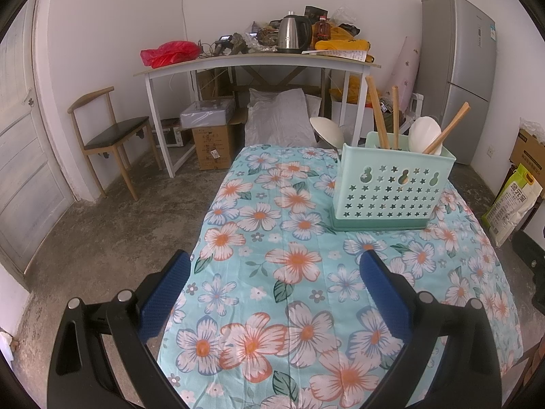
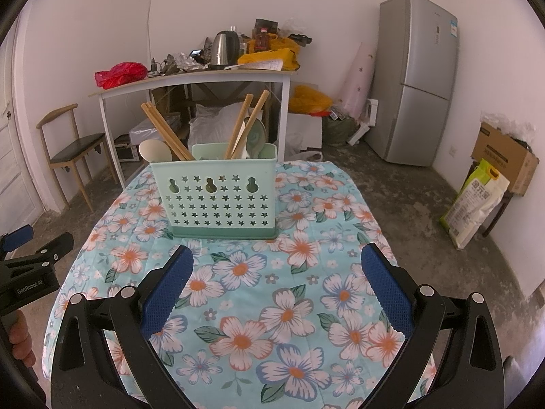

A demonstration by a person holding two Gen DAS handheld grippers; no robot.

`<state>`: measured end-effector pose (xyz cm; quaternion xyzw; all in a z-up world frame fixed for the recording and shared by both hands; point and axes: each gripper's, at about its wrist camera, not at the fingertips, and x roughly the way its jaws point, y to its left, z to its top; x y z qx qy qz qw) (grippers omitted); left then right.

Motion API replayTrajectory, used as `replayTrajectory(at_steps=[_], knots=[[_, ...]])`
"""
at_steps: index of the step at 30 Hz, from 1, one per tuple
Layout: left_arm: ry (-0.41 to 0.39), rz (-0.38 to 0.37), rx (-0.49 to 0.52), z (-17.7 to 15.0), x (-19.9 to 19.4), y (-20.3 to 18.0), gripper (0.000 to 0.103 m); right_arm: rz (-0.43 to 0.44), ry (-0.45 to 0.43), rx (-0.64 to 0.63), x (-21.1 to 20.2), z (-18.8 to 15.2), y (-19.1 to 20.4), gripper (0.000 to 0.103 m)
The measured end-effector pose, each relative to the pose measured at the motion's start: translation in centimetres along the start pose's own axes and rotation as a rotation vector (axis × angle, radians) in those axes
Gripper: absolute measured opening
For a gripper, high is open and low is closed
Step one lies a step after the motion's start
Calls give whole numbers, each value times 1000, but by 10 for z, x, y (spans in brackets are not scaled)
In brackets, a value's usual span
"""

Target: Organize utensils

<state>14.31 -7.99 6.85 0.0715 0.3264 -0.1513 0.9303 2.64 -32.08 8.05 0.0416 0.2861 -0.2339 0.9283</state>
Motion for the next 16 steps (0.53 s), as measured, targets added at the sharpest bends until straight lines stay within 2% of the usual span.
replayTrajectory(at_steps=[16], knots=[[-2, 1, 1, -1, 0, -4, 97, 0, -1, 0, 0, 0, -1, 95]])
